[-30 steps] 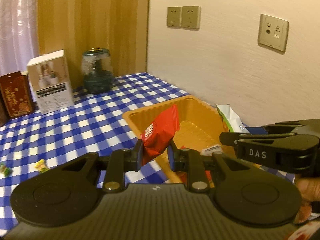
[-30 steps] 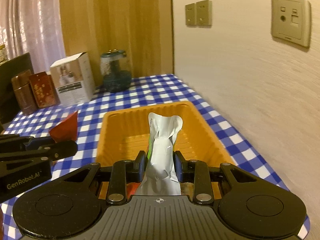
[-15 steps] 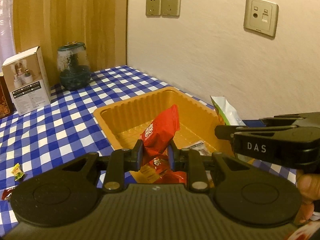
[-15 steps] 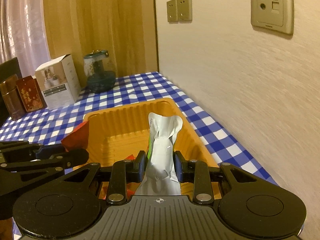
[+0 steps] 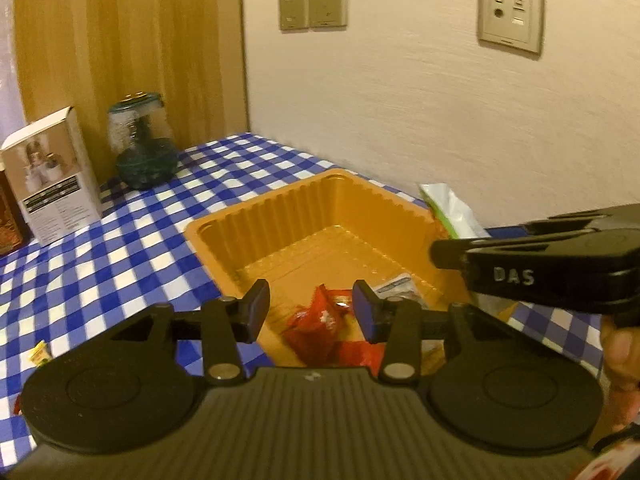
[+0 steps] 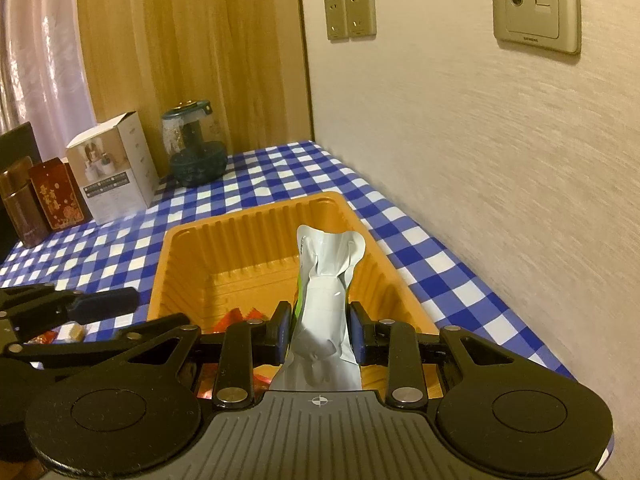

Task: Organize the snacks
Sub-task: 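Open the left tool and the right tool to drop both packets into the tray, then move both tools back toward the remaining snacks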

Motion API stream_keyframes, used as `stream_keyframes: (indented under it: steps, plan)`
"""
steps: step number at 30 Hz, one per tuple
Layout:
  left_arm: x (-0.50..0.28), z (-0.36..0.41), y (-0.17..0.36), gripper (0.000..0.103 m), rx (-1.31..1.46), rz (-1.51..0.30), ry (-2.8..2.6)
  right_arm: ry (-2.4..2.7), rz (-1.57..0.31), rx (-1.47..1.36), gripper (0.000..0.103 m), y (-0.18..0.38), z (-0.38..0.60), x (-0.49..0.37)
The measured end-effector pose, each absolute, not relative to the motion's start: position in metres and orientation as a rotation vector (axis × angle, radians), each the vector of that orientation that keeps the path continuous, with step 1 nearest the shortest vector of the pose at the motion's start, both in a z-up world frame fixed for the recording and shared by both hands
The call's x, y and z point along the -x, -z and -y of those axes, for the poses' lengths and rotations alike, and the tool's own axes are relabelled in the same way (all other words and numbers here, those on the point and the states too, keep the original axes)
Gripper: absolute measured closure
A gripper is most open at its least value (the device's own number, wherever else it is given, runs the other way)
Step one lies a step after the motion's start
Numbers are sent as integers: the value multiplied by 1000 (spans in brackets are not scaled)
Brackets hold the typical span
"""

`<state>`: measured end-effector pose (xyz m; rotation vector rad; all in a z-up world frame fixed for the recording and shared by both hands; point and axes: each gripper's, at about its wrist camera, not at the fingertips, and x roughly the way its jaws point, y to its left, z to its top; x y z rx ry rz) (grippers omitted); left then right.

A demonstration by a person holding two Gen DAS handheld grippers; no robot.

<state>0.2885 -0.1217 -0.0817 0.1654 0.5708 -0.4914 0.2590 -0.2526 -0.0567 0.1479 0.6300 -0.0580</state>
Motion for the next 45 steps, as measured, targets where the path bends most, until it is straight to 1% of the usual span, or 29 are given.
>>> stream_keyframes:
  steps: [10, 23, 24, 25, 26, 27, 41, 45]
  plan:
    - [-298, 92, 78, 61, -79, -601, 406, 30, -630, -156, 72, 57, 248, -261]
    - [-299, 86, 82, 61, -71, -631, 387, -32, -603, -132, 72, 58, 238, -266]
    - [-300, 86, 83, 61, -66, -637, 387, -40, -604, -125, 68, 59, 237, -267]
    - [-300, 85, 83, 61, -61, -639, 387, -39, -608, -119, 60, 60, 235, -268]
    - [-300, 84, 83, 61, -59, -639, 386, -37, -609, -126, 45, 60, 235, -268]
    - [-300, 83, 82, 61, -60, -639, 385, -36, -604, -140, 41, 60, 236, -268]
    - [-299, 76, 83, 61, -54, -646, 376, -15, -600, -162, 41, 58, 237, -266]
    - [-298, 72, 82, 57, -40, -642, 372, -20, -594, -164, 41, 58, 237, -266]
